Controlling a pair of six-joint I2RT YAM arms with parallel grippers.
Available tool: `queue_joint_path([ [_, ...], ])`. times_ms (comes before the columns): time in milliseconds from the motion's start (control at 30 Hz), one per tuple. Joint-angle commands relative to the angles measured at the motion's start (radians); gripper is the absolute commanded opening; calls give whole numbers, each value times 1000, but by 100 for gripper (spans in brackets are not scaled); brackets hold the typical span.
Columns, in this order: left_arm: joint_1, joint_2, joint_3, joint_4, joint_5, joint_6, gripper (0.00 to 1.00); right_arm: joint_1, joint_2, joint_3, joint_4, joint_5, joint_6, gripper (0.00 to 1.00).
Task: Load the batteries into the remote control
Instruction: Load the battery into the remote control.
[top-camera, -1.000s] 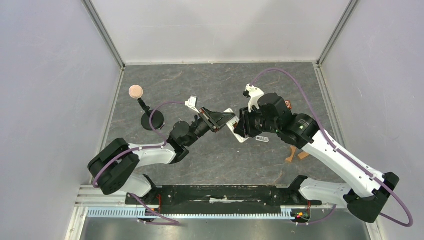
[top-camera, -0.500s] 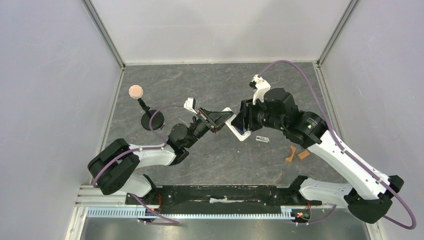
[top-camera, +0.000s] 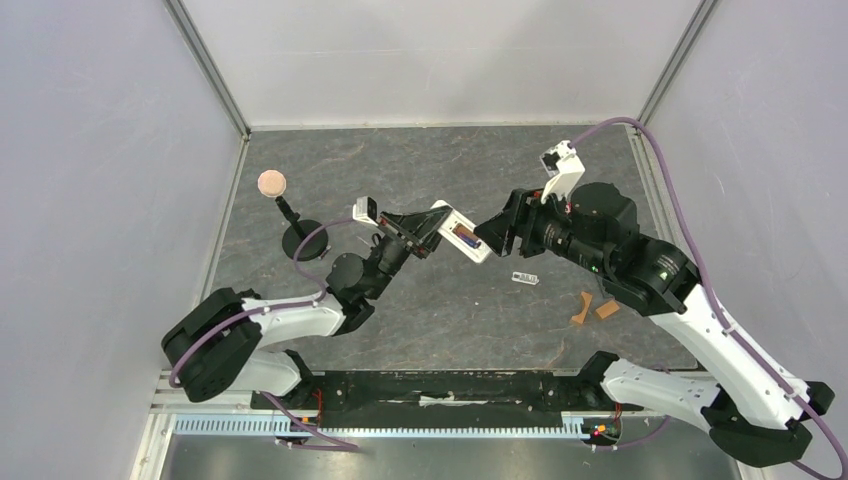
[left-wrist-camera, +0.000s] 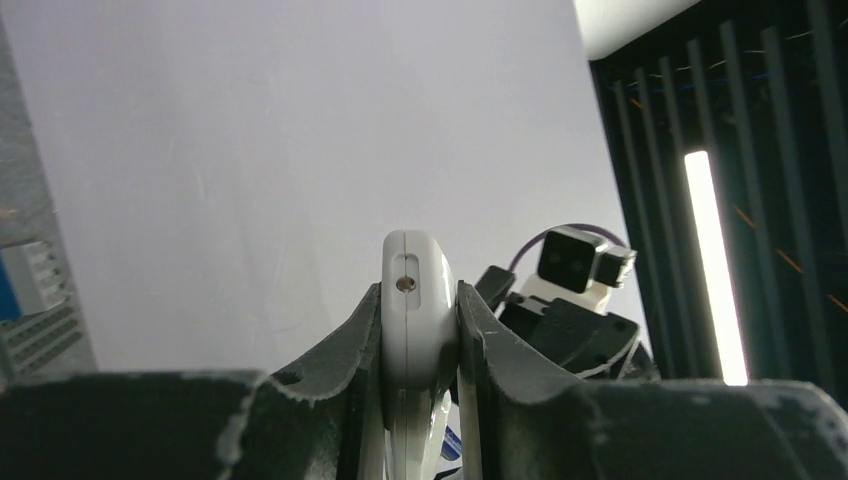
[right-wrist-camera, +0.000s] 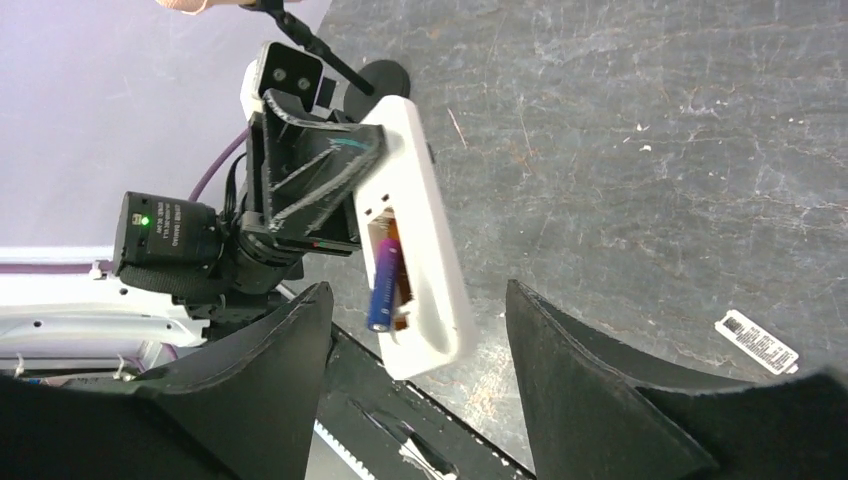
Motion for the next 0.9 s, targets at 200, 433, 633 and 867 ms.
queue_joint_path([
  [200,-31,-74,55,35,-142,-106,2,-1,-36,19,97,2,72,68],
  [433,-40,-71,52,45,-173,-125,2,-1,-38,-20,146,-62,97,67],
  [633,-48,-54,50,68,-181,-132,2,-1,-49,-73,178,-85,112,59],
  [867,-57,-26,49,103,-178,-142,2,1,-48,-98,191,-78,117,52],
])
